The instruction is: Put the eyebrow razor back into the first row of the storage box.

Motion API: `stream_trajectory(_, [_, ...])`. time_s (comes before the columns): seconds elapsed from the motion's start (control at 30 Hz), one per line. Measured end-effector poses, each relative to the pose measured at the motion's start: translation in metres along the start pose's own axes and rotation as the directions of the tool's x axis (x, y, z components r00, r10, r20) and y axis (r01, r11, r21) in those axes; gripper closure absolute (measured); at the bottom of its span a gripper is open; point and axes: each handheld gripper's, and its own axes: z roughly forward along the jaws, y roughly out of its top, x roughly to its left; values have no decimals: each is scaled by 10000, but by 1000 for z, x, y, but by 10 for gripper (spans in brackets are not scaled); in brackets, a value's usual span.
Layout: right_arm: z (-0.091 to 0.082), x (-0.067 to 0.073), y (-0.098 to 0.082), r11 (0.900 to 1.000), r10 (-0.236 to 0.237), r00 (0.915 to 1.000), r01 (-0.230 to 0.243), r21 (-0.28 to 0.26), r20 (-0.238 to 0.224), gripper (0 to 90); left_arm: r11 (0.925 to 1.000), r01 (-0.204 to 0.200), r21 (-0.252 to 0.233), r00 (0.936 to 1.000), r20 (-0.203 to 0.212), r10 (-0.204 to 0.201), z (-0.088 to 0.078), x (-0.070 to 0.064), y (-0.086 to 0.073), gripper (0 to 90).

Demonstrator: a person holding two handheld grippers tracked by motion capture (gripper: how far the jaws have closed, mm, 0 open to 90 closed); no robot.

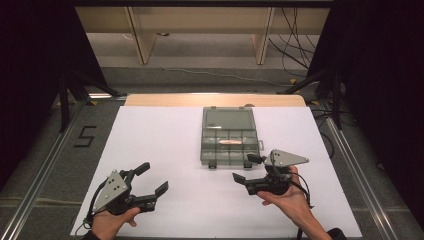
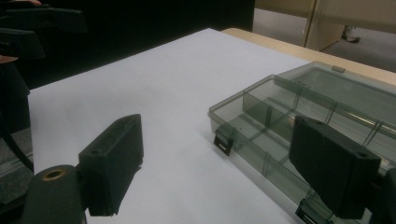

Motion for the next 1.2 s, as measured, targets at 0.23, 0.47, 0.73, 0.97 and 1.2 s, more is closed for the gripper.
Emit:
stream_trajectory(0.23, [-3, 1, -4, 9999, 99, 9999, -99, -87, 17, 186, 10000, 42, -8, 10000, -2, -42, 0, 0, 0, 162])
stream_trajectory(0.47, [-6, 1, -8, 10000, -44, 9997, 42, 85, 242, 185, 10000, -3, 5, 10000, 2, 3, 0, 0, 0, 162])
stream_trajectory(0.73, [-9, 1, -15, 9998, 111, 9995, -117, 171, 296, 184, 10000, 51, 3, 10000, 11, -51, 0, 0, 0, 162])
stream_trajectory(0.97, [-10, 3, -19, 9993, 211, 9995, -219, 302, 253, 184, 10000, 41, -19, 10000, 16, -41, 0, 0, 0, 162])
stream_trajectory(1.2, [-13, 4, -24, 9991, 279, 9992, -288, 313, 285, 183, 10000, -8, -2, 10000, 23, 8, 0, 0, 0, 162])
